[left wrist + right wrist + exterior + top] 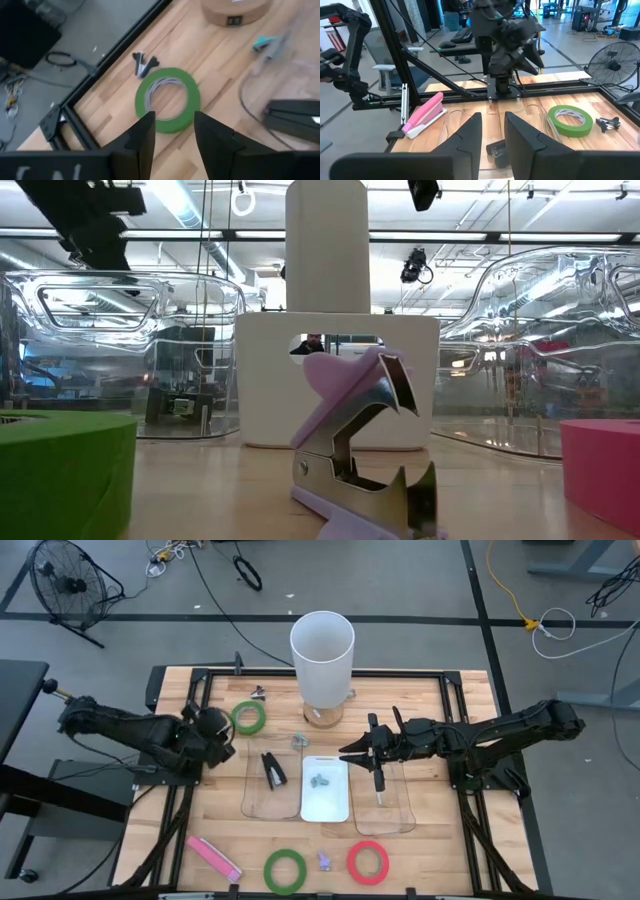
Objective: Pick and place Stapler, Stapler remover, tape
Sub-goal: Put the top green tape into the right transparent bin
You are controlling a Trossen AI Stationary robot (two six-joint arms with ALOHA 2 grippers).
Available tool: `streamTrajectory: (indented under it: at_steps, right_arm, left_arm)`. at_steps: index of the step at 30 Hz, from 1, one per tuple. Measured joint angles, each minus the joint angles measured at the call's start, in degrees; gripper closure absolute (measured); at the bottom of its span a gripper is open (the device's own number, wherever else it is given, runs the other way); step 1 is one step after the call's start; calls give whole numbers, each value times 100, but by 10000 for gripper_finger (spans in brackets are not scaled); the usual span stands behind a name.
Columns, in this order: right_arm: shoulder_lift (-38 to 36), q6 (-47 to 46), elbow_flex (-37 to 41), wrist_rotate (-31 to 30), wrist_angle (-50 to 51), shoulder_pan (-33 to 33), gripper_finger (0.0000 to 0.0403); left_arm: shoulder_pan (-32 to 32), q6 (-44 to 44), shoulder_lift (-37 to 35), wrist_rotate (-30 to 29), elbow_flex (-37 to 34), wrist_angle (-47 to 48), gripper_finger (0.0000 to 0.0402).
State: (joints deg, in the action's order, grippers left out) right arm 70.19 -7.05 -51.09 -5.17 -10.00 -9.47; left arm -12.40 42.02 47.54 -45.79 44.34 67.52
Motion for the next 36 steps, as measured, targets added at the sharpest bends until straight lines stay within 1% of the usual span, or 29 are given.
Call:
streamTrajectory:
  at_steps: [5, 9, 14, 16, 18, 23, 29, 33, 36]
  right_arm:
    - [0, 24, 0, 1, -32, 0, 321]
    - [0, 24, 0, 2, -33, 0, 321]
    - [0, 52, 0, 2, -27, 0, 321]
    - [0, 96, 0, 2, -28, 0, 321]
    - [0, 111, 0, 2, -26, 0, 321]
    - [0, 155, 0, 2, -20, 0, 321]
    - [0, 165, 0, 2, 14, 0, 321]
    - [0, 168, 0, 4, 96, 0, 321]
    - [0, 175, 0, 4, 154, 0, 321]
  left_arm:
    - [1194, -746, 83, 411, -2, -284, 260]
    - [2299, -1382, 78, 1028, -5, -569, 259]
    - [3611, -1421, 128, 2237, -4, -950, 259]
    - [4006, -1425, 240, 2454, -4, -973, 259]
    - [4351, -1425, 431, 2506, -4, -977, 259]
    - [4901, -1427, 1124, 2603, -9, -1291, 259]
    - [5221, -1721, 2060, 3395, -7, -2012, 259]
    - [5313, -1878, 2650, 3364, -7, -2053, 259]
    - [5368, -1908, 2956, 3341, -9, -2121, 259]
